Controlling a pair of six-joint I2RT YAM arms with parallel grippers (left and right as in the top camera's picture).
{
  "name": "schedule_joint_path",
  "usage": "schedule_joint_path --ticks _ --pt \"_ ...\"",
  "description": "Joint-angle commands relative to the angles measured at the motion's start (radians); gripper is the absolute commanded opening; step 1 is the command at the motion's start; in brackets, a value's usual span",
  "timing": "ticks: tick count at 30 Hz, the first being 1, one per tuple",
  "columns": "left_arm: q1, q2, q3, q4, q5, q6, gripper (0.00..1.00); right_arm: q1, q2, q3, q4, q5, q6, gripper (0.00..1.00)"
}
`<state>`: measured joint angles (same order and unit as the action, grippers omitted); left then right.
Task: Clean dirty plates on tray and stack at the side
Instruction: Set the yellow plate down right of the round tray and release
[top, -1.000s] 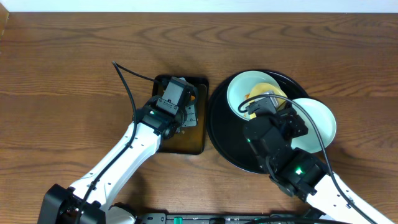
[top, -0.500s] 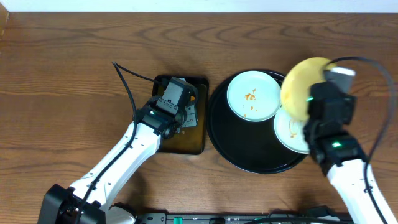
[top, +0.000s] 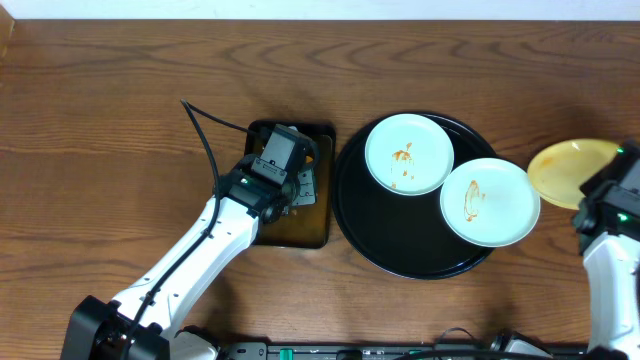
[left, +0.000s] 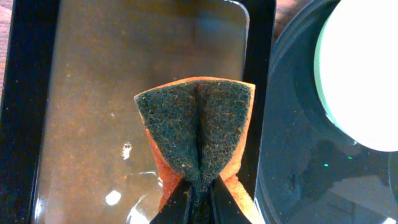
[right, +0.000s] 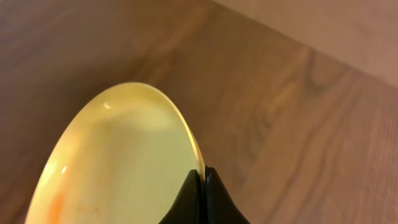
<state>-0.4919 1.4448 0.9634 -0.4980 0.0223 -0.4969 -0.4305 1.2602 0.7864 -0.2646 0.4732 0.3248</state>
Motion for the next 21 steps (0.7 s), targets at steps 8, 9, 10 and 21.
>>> schedule_joint_path --ticks 8,9,10,21 --pt "0.003 -0.001 0.003 -0.018 -0.016 0.006 0.08 -0.166 0.091 0.021 -0.03 -0.146 0.037 0.01" --pt "0.003 -0.001 0.003 -0.018 -0.016 0.006 0.08 -0.164 0.096 0.021 -0.036 -0.164 0.036 0.01" --pt "0.003 -0.001 0.003 -0.018 -0.016 0.006 0.08 -0.163 0.099 0.021 -0.042 -0.189 0.03 0.01" --pt "0.003 -0.001 0.003 -0.018 -0.016 0.006 0.08 -0.162 0.084 0.021 -0.3 -0.746 -0.089 0.37"
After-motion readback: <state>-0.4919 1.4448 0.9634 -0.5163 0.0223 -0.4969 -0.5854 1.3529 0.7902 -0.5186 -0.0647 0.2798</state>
